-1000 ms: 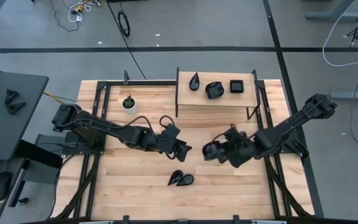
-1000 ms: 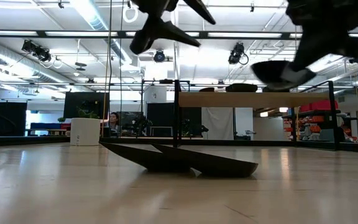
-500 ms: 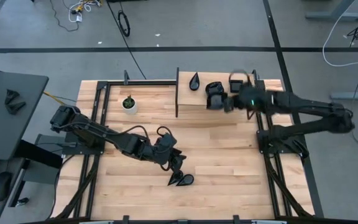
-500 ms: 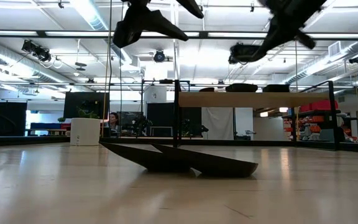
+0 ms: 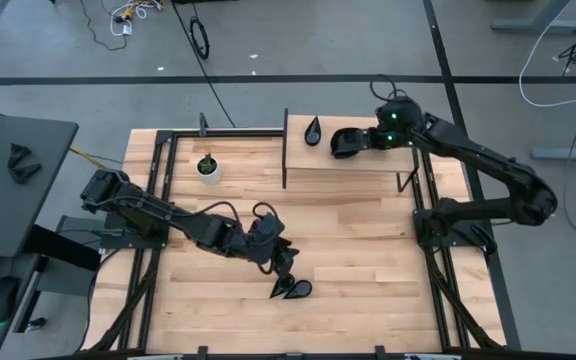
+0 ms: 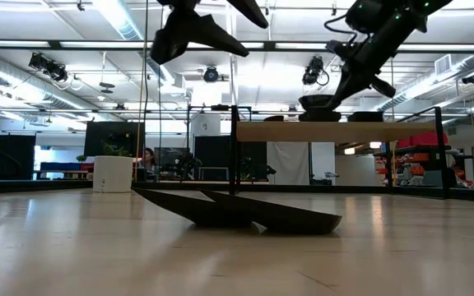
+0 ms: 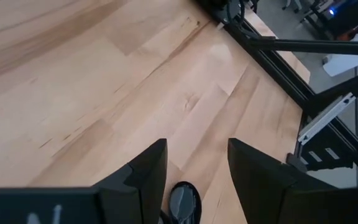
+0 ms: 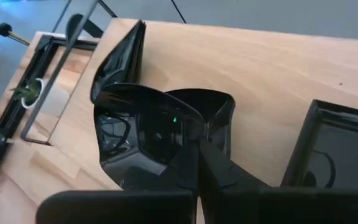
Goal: Pick & Place Mini shaped plates
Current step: Stack the leaf-shaped plate on top of the leaf-shaped plate on the shelf, then stack the drop-shaped plate on top of the drop-shaped plate on the shelf
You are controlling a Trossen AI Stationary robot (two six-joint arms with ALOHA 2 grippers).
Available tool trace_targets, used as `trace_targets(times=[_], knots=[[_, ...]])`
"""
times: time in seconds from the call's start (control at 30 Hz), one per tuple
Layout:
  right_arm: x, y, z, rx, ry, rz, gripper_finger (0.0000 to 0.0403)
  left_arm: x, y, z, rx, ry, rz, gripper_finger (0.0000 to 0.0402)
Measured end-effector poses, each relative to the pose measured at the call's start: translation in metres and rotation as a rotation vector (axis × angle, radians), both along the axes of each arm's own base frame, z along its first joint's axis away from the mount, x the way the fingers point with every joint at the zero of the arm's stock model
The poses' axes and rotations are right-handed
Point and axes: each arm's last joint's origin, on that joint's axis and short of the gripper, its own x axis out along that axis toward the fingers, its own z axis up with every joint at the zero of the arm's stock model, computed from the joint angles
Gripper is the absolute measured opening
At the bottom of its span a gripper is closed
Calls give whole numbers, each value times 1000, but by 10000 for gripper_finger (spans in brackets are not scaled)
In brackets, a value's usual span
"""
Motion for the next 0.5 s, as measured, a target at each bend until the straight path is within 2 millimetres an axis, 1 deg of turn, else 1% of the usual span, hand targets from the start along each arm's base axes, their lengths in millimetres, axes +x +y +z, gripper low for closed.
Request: trace_targets(times=[0.17,0.3,0.4,0.5], knots=[[5,-7,-9,30,31,4,18,1,4,0,-8,3,2,174],[7,-10,-13,18,60,-10,34,2,5,0,-20,7,-8,174],[6,-10,-12,5,67,0,55,2,5,0,-23,7,-8,174],[5,-8,-9,-20,65,16,85,2,5,0,-25,7,-11,174]])
